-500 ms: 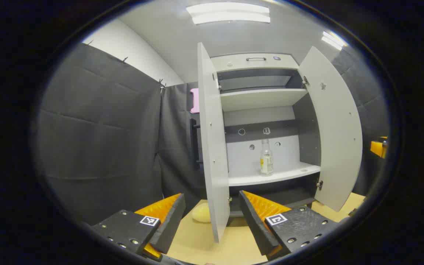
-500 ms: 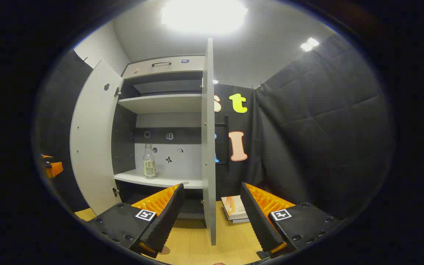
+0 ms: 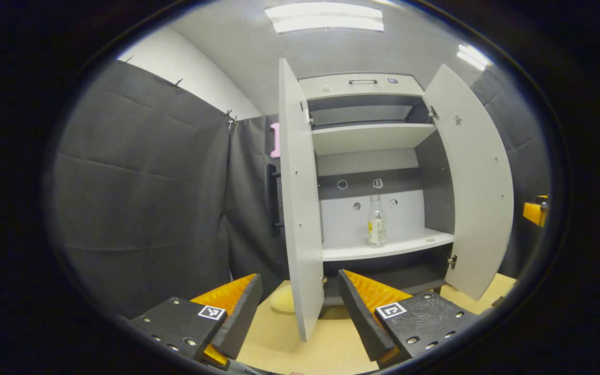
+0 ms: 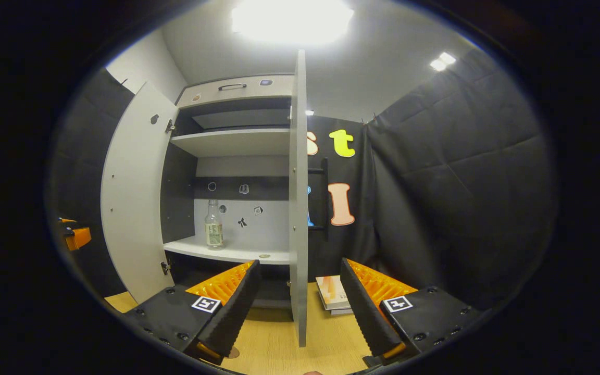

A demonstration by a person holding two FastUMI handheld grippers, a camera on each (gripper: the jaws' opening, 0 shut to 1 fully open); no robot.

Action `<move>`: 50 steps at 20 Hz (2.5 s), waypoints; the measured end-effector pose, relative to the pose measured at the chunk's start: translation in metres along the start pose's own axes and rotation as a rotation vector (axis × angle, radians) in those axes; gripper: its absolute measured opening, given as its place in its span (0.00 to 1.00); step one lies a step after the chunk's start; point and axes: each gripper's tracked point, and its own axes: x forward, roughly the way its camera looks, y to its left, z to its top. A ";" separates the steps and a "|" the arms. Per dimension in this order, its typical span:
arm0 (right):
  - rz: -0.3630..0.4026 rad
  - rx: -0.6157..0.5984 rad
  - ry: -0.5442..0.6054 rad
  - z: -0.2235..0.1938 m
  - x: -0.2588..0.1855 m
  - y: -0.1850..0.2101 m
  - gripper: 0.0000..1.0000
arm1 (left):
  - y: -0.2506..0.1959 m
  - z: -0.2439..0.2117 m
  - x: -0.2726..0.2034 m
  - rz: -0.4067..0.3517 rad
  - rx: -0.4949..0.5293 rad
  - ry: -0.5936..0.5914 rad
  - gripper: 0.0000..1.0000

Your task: Grasp the bottle in the cabinet with the left hand and place it on the coaster, then close the right door with the right hand and the left door with the left hand.

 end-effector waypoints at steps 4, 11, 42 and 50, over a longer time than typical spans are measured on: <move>0.006 -0.009 0.002 -0.001 0.004 -0.003 0.97 | -0.005 0.001 0.002 -0.005 0.012 -0.003 0.90; 0.034 -0.026 0.022 -0.015 0.017 -0.020 0.98 | -0.048 0.014 0.016 -0.066 -0.018 0.000 0.90; -0.198 -0.060 0.064 -0.040 0.044 -0.103 0.97 | -0.221 0.067 0.272 -0.348 -0.093 -0.024 0.89; -0.290 -0.078 0.076 -0.044 0.049 -0.111 0.94 | -0.240 0.065 0.353 -0.367 -0.094 -0.025 0.90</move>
